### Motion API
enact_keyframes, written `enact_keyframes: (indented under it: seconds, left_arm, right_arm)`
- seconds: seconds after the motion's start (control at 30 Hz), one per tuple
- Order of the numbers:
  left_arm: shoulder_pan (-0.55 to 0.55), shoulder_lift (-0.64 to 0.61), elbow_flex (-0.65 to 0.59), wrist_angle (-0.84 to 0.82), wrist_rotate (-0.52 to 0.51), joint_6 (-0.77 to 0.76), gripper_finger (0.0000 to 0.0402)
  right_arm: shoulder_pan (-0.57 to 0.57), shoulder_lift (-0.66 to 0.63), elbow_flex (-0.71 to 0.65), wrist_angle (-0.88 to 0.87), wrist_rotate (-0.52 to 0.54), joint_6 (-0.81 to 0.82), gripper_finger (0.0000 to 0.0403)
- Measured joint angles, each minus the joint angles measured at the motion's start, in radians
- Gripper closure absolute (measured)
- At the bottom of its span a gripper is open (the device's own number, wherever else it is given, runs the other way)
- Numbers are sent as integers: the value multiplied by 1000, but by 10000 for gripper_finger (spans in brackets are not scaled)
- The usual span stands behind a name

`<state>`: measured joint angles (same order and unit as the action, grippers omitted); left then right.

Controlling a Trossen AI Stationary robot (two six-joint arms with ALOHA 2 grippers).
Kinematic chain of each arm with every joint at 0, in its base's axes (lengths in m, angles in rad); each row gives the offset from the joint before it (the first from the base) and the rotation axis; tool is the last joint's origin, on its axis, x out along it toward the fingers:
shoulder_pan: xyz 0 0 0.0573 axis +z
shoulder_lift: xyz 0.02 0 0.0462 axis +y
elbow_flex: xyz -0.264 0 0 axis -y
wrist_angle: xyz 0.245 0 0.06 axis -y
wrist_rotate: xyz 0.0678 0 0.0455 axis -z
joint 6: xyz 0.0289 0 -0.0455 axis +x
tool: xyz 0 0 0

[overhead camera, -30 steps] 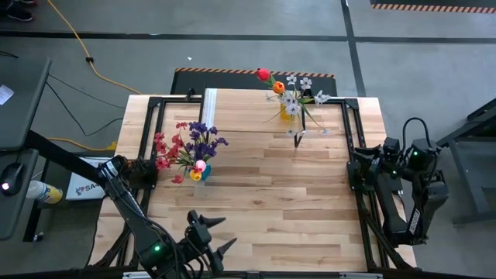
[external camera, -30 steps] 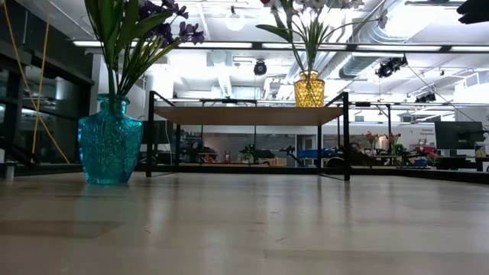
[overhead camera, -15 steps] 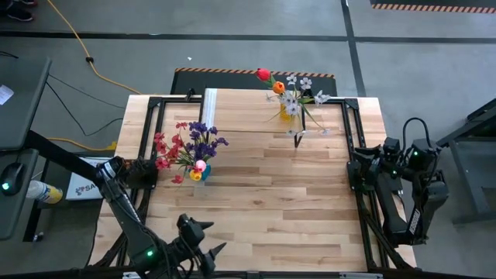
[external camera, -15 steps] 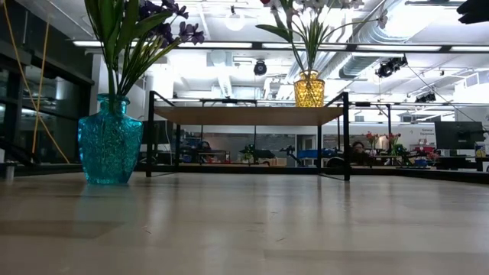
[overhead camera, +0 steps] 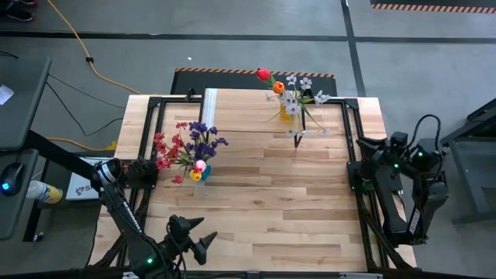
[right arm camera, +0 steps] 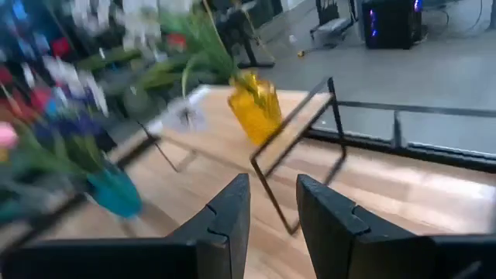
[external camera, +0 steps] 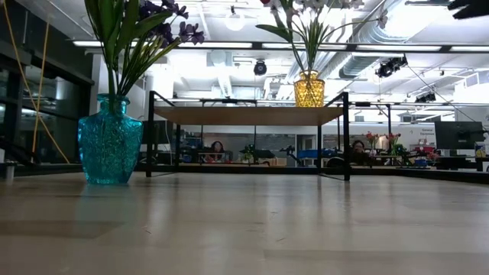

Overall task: Pick and place flowers into a vace then onto a shelf
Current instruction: Put the blue vase on the shelf

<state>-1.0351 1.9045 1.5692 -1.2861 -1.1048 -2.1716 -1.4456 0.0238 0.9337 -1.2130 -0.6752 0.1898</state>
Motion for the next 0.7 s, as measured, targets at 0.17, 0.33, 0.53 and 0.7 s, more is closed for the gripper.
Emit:
enact_keyframes:
  seconds: [0.17,0.33,0.53,0.7]
  left_arm:
    - [2,0,-39,-4,30,-15,11]
    - [1,0,-77,-101,40,-141,11]
    - [29,-1,-120,-189,83,-240,11]
    - [83,-1,-127,-255,141,-242,11]
  right_arm:
    - [-4,0,0,90,-259,14,304]
    - [-9,0,1,119,-579,-25,304]
    - [-10,0,2,197,-620,74,304]
    - [-10,0,2,380,-668,183,304]
